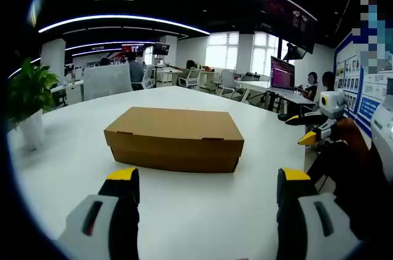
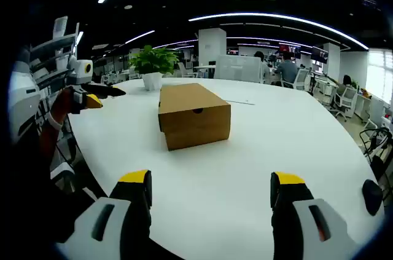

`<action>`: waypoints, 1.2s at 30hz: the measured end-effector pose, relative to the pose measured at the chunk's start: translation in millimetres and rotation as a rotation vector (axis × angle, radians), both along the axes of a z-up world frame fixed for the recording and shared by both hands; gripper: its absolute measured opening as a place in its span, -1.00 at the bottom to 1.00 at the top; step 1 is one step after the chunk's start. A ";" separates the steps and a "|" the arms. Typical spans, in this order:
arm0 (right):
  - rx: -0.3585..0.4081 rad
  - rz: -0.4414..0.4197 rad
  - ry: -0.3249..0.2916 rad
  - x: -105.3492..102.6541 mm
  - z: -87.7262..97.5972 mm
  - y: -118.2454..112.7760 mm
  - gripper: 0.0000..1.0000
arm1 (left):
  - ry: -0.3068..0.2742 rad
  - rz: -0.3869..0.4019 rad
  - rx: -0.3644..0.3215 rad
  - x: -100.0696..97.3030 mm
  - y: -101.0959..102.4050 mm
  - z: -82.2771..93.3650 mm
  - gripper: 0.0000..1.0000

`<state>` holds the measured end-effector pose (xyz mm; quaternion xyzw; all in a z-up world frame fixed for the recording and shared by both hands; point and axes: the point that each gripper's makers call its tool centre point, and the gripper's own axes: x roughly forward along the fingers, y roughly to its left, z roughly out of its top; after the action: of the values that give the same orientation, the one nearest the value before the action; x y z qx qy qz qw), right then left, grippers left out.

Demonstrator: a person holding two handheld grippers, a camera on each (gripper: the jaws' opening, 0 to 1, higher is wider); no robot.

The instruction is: Operate the shoe box by opening the lid, removing the specified soft item, and placing it in the target area until the item is outside and the box remains undamaged.

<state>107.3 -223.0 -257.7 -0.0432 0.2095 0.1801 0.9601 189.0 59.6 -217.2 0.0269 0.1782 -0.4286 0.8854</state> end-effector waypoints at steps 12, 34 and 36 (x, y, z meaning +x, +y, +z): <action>0.078 -0.025 0.003 35.6 9.7 10.8 0.62 | 0.003 0.019 -0.027 22.5 13.0 -0.1 0.93; 0.125 0.008 -0.023 33.6 21.4 35.6 0.59 | -0.019 0.047 -0.030 9.2 49.8 18.5 0.88; 0.125 0.012 -0.019 34.1 20.8 36.1 0.59 | -0.005 0.045 -0.028 10.0 51.2 13.5 0.88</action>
<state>141.4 -186.9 -236.9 0.0136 0.1884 0.1983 0.9618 199.1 110.8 -203.7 0.0115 0.1702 -0.4108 0.8956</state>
